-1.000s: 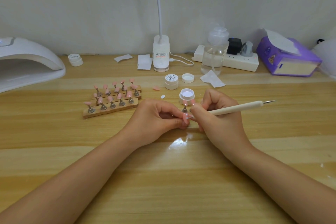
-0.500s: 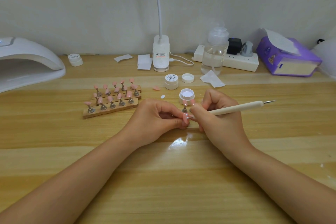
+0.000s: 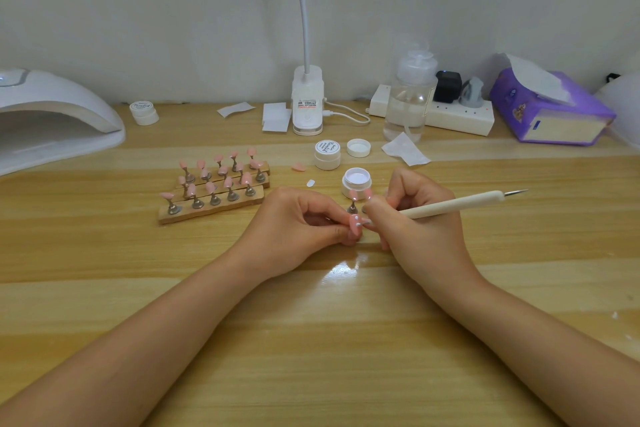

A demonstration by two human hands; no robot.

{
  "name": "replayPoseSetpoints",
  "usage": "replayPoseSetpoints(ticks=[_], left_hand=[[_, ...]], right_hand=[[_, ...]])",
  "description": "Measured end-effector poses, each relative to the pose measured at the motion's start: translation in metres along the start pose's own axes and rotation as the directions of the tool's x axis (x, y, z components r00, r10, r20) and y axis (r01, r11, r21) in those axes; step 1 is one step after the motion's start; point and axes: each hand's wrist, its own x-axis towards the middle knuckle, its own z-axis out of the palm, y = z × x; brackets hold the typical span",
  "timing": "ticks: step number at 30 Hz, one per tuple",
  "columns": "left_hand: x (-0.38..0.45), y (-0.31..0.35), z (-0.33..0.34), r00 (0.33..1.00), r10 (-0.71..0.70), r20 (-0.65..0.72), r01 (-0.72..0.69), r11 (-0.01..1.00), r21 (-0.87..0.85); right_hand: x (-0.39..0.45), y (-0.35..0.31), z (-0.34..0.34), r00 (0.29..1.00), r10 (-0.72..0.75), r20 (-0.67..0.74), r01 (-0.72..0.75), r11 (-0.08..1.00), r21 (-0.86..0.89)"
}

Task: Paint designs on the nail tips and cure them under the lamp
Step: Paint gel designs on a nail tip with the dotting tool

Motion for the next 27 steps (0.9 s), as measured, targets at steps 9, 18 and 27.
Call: replayPoseSetpoints(ticks=[9,18,27], left_hand=[[-0.0007,0.0019,0.001,1.0,0.002,-0.005,-0.002,1.0,-0.004],[-0.0008,0.0026,0.0011,1.0,-0.006,-0.002,0.006,1.0,-0.005],[-0.0006,0.0021,0.0008,1.0,-0.016,-0.006,0.015,1.0,-0.007]], right_hand=[[-0.0007,-0.0005,-0.0003,1.0,-0.007,0.016,0.006,1.0,0.014],[-0.0013,0.0001,-0.0007,1.0,-0.006,0.011,0.006,1.0,-0.004],[0.0002,0.0002,-0.0016,0.998,0.023,-0.06,-0.023,1.0,0.004]])
